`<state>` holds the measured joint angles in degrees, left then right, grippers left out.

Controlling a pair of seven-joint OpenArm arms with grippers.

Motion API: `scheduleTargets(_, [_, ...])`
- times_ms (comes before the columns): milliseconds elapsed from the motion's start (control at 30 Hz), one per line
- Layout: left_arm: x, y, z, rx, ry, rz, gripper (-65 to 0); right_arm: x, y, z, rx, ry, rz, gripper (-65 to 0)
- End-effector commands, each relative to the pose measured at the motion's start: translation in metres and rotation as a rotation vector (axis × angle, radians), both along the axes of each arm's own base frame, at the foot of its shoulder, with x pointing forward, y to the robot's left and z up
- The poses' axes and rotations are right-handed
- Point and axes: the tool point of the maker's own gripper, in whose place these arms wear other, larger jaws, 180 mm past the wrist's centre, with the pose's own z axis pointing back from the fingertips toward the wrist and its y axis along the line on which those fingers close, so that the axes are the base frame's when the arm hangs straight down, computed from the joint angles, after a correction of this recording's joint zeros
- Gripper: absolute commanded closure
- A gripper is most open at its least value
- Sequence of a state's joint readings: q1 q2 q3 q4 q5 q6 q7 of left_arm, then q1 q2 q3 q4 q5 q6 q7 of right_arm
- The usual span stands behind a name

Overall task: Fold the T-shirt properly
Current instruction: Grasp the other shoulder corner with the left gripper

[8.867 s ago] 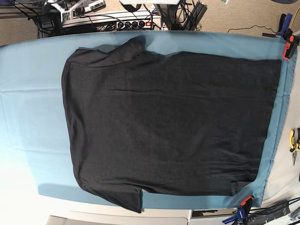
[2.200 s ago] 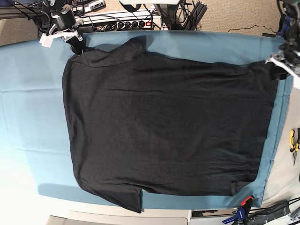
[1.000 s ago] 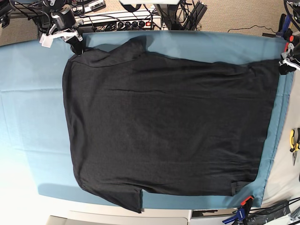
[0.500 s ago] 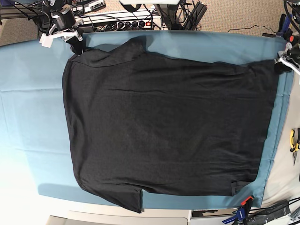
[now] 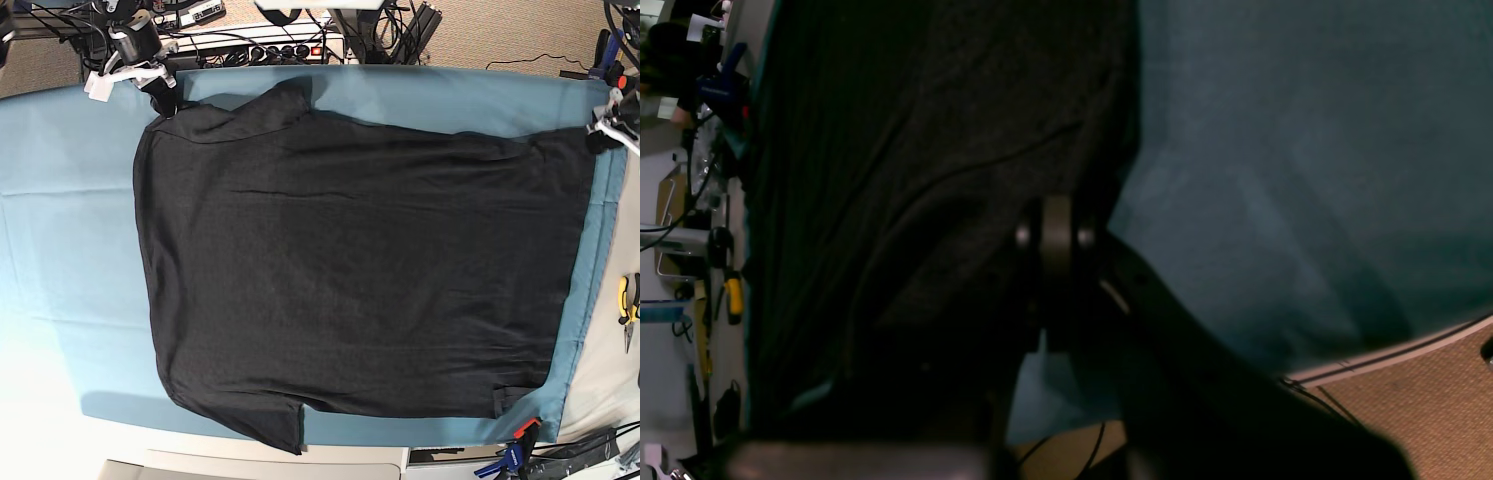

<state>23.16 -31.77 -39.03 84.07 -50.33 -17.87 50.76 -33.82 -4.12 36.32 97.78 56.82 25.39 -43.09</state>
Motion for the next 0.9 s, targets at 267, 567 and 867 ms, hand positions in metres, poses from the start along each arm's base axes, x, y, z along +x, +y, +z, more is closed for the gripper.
scheduleTargets(267, [-0.004,-0.004,-0.005,-0.048,0.005,0.02,-26.4,-0.011,-0.001,-0.009,-0.024,0.067,0.019,0.0])
scheduleTargets(567, [-0.003,-0.011,-0.003,-0.08,-0.003,-0.002,-26.4,-0.011,-0.001,-0.009,-0.024,0.068,0.019,0.0])
scheduleTargets(867, [-0.002,-0.015,-0.002,-0.106,-0.013,-0.003,-26.4,-0.011,-0.001,-0.009,-0.024,0.068,0.02,0.0])
